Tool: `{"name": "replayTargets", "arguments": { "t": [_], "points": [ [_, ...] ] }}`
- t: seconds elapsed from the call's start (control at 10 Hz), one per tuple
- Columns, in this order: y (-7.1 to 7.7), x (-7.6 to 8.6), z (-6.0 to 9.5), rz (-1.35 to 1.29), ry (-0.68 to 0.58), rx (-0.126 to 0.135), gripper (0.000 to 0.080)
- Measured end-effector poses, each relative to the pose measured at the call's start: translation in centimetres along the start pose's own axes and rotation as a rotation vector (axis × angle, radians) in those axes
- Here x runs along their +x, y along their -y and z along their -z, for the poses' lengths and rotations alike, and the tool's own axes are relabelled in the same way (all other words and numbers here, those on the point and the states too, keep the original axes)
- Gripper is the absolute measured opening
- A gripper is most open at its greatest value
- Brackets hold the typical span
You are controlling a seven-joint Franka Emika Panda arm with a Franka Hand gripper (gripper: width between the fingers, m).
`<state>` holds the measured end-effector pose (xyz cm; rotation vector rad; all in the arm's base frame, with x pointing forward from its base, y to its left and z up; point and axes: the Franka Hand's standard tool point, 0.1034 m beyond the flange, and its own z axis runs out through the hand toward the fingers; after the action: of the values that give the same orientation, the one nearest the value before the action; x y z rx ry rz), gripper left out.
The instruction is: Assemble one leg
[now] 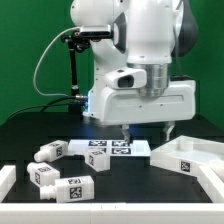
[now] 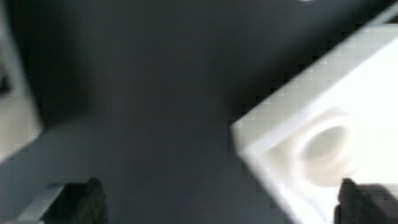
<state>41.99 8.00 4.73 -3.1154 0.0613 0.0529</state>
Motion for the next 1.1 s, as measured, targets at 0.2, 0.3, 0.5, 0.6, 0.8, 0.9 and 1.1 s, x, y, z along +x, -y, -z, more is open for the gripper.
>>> {"name": "replayTargets", "arguments": {
  "t": [0.2, 0.3, 0.5, 0.6, 0.8, 0.9, 1.1],
  "points": [
    [0.4, 0.1, -1.0, -0.109, -0.017, 0.021, 0.0649],
    [0.4, 0.1, -0.9, -0.094, -0.015, 0.02, 0.0649],
    [0.5, 0.1, -0.9, -0.091, -0.015, 0.02, 0.0649],
    [0.6, -0.1, -1.0, -0.12, -0.015, 0.022, 0.0649],
    [2.0, -2.3, -2.5, -0.416, -0.005, 0.036, 0.0649],
    [2.1, -2.4, -3.3, -0.477, -0.011, 0.044, 0.0649],
    [2.8, -2.7, -4.2, -0.481, -0.038, 0.05, 0.0649]
  ]
}}
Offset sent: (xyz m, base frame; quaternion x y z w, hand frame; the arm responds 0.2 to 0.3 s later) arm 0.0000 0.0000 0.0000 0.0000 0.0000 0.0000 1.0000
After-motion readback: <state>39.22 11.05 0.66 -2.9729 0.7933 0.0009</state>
